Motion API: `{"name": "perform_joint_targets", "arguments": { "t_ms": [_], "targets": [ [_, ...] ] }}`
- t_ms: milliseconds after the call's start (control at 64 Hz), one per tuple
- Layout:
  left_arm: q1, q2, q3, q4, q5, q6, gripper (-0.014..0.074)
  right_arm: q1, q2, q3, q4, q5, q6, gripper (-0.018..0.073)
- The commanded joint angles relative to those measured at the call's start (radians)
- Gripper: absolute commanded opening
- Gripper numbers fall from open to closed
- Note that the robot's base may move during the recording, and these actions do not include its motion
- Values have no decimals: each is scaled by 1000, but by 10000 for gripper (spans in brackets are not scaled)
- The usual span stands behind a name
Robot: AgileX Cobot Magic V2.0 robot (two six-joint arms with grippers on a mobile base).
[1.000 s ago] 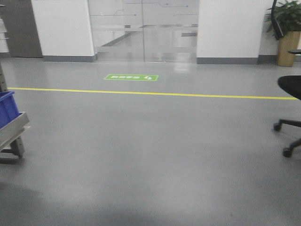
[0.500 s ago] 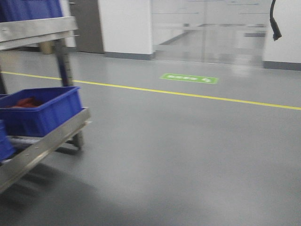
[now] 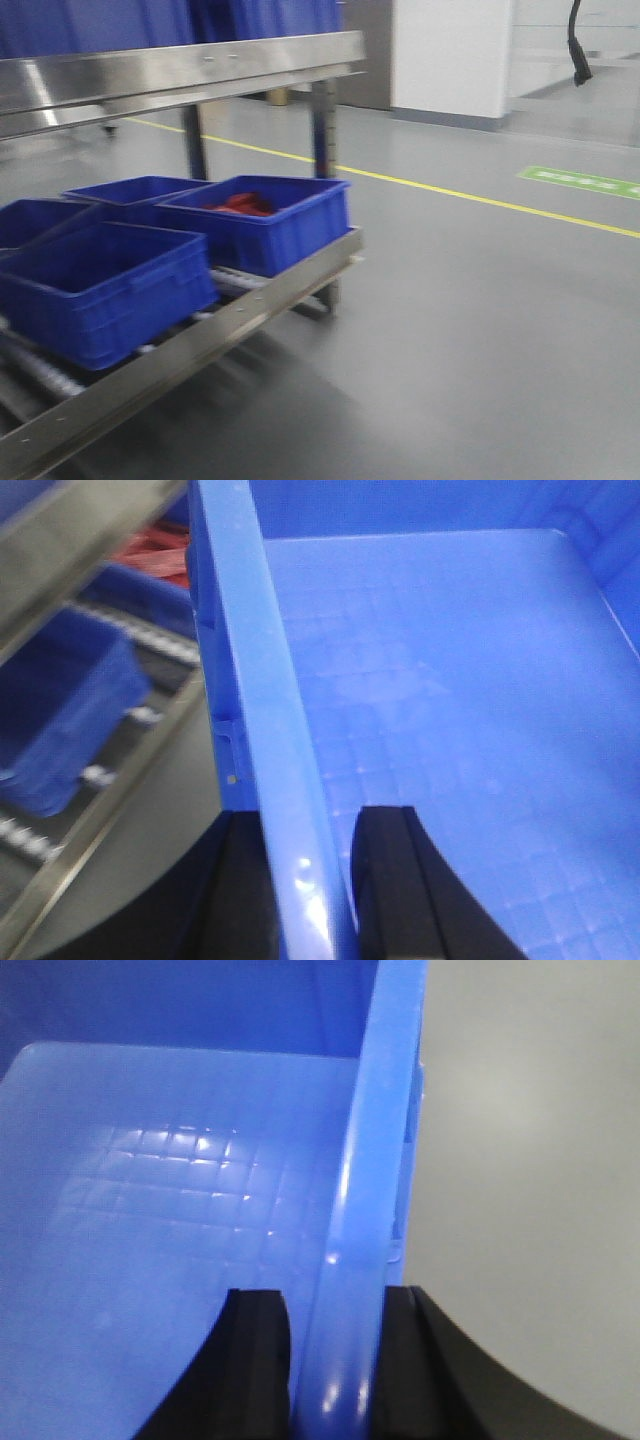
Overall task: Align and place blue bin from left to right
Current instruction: 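Turn the base and align with the second rack of blue bins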
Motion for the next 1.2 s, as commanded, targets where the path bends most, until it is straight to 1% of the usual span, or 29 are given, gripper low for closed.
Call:
{"name": "perform_joint_targets", "arguments": {
  "t_ms": [0, 1188],
  "targets": [
    [-5, -17, -16, -24, -69, 18, -111, 5, -24, -17, 38, -128, -24, -153],
    [-5, -17, -16, -24, -69, 18, -111, 5, -24, -17, 38, -128, -24, -153]
  ]
}}
